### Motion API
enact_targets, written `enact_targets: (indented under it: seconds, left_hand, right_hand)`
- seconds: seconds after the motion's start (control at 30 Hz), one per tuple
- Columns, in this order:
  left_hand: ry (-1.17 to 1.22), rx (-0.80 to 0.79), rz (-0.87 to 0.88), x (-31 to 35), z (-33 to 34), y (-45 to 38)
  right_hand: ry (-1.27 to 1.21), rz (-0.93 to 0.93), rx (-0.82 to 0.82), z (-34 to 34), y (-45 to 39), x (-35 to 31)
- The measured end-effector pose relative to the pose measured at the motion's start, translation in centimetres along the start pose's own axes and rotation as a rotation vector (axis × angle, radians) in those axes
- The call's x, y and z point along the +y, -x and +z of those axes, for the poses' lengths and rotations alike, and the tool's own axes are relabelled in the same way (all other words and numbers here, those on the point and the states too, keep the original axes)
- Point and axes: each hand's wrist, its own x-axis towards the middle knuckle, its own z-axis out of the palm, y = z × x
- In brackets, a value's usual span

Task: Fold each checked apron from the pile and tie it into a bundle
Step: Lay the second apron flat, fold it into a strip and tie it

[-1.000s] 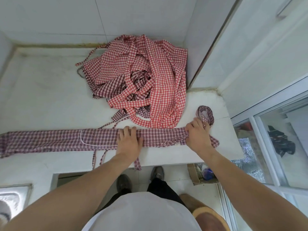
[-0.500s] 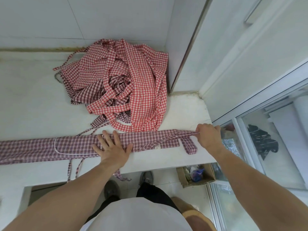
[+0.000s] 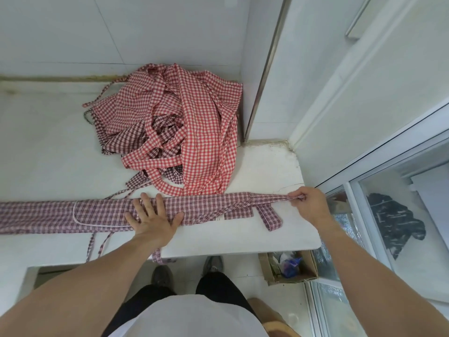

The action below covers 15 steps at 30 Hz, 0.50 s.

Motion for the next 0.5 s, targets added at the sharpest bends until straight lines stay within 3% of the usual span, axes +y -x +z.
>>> enact_targets:
  seconds: [0.13,0.23,0.27,0.37,0.5]
  left_hand:
    - [0.007,0.013,0.005,0.0,-0.1,0.2]
    - [-0.003,0.006,-0.013,0.2,-0.3,0.4]
    - [-0.009,0.003,-0.017,0.3,-0.3,0.4]
    - [-0.039,0.003,-0.026,0.6,-0.7,0.3]
    - [-0.023,0.21,0.06,1.4,-1.2,0.8]
  right_hand:
    - [-0.326,0.282,-0.006,0.2,-0.9,-0.2]
    - [-0.558,0.481,0.138,0.4,-1.6,0.2]
    - [-0.535,0.497,0.238,0.5,-1.6,0.2]
    - [-0.257,0.364,0.517,1.2,-0.2,-1.1]
    - [-0.055,-0.246,0.426,5.2,2.9,-4.6]
